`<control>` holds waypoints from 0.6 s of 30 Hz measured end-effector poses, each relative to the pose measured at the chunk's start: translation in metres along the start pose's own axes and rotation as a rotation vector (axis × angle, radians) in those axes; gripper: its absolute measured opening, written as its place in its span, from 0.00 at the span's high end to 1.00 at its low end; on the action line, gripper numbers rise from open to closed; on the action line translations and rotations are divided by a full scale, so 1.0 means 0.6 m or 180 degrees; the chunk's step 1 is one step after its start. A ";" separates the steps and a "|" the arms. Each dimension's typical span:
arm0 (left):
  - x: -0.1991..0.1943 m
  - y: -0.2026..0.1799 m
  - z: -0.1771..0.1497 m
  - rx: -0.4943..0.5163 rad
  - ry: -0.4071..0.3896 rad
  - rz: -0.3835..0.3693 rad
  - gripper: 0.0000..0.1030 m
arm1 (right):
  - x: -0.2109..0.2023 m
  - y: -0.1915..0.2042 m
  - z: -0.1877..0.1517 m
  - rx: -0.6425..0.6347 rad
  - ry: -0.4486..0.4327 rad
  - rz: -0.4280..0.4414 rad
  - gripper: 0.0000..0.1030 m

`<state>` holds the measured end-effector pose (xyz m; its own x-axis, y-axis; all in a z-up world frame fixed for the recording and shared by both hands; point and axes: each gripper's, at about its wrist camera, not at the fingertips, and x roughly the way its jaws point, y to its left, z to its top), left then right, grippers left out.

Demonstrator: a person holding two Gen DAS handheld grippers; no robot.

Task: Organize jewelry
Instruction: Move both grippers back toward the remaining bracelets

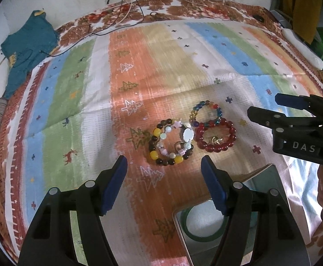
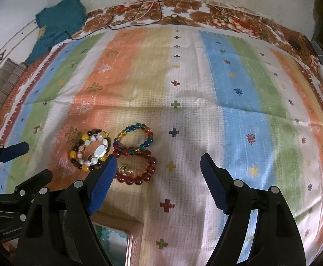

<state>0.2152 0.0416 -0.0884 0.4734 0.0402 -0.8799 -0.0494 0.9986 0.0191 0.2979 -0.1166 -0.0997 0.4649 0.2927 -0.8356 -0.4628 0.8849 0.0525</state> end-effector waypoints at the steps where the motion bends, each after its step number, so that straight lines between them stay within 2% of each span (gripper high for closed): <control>1: 0.002 0.000 0.001 0.0002 0.0001 -0.0004 0.33 | 0.003 0.000 0.001 -0.0001 0.0006 0.0000 0.25; 6: 0.023 0.006 0.007 0.0004 0.0081 0.0009 0.33 | 0.021 -0.002 0.008 -0.0013 0.0059 -0.0014 0.25; 9: 0.038 0.015 0.009 -0.0103 0.0172 -0.0115 0.33 | 0.033 -0.003 0.011 -0.0037 0.0088 -0.0051 0.25; 13: 0.052 0.019 0.012 -0.0102 0.0203 -0.0083 0.33 | 0.052 -0.004 0.014 -0.0082 0.0146 -0.0076 0.25; 18: 0.068 0.020 0.019 -0.0116 0.0224 -0.0165 0.33 | 0.073 -0.004 0.019 -0.0075 0.0219 -0.0039 0.25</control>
<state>0.2439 0.0554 -0.1186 0.4131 -0.0154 -0.9106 -0.0590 0.9973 -0.0436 0.3281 -0.1016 -0.1301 0.4179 0.2557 -0.8718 -0.4756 0.8792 0.0299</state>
